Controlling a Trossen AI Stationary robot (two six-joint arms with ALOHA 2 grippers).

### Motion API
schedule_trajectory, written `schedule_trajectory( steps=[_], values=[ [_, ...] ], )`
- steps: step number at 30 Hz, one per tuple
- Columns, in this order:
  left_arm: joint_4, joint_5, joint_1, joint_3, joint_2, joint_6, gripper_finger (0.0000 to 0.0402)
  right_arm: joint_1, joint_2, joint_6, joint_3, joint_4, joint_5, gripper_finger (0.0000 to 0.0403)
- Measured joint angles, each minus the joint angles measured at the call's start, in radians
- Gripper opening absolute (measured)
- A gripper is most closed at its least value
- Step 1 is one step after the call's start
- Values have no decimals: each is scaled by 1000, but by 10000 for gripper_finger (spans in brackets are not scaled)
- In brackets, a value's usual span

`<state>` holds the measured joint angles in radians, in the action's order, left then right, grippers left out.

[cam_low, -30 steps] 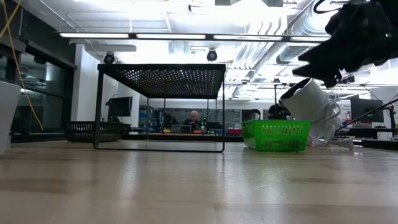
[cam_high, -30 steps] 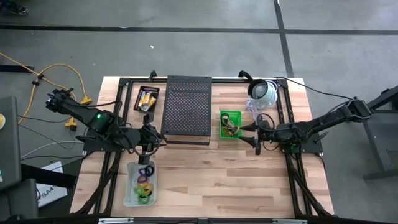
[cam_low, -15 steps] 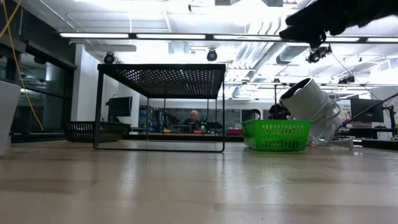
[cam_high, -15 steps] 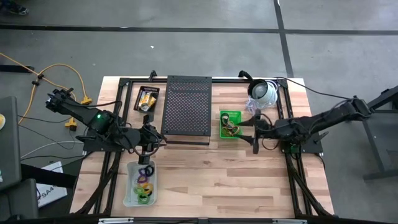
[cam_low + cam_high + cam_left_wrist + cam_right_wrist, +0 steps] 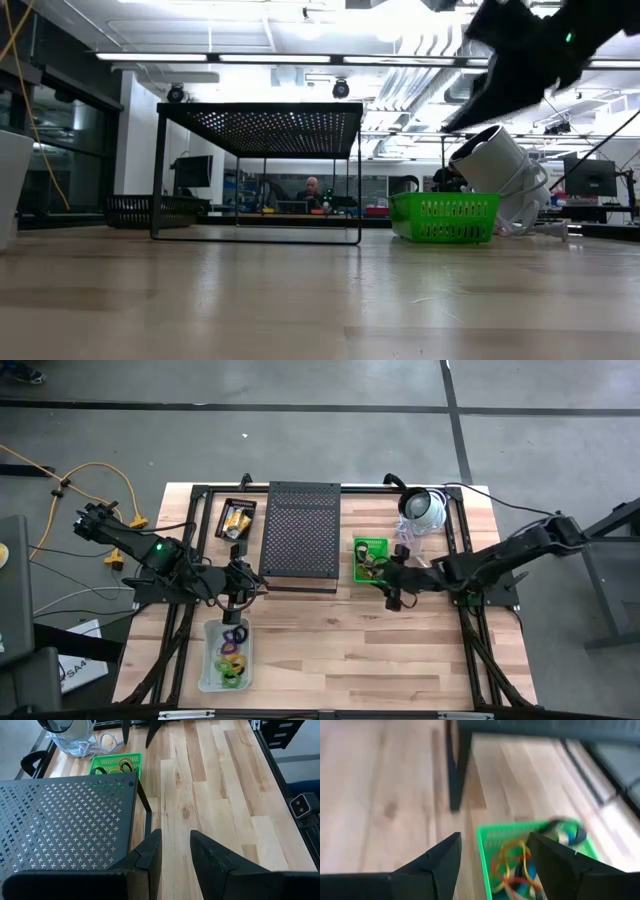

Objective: Pick & Place Office Desk Supplies
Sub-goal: Put the green bin with rubber bands on the shelf

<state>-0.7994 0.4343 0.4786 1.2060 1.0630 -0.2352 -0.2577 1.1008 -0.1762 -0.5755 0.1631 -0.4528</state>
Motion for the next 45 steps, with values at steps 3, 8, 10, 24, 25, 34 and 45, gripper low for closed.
schedule_trajectory(
  steps=[3, 8, 10, 24, 25, 34, 45],
  values=[
    [0, 0, 0, 0, 0, 0, 96, 23, 66, -51, 0, 33, 8, 223],
    [0, 0, 0, 0, 0, 0, 96, 58, 162, -83, 0, 46, 25, 223],
    [0, 0, 0, 0, 0, 0, 96, 71, 194, -86, 0, 46, 53, 223],
    [0, 0, 0, 0, 0, 0, 96, 96, 298, -56, 0, 34, 93, 208],
    [0, 0, 0, 0, 0, 0, 96, 97, 298, -55, 0, 34, 94, 203],
    [0, 0, 0, 0, 0, 0, 96, 94, 297, 26, 0, 13, 120, 157],
    [0, 0, 0, 0, 0, 0, 96, 94, 297, 75, 0, 7, 115, 93]
  ],
)
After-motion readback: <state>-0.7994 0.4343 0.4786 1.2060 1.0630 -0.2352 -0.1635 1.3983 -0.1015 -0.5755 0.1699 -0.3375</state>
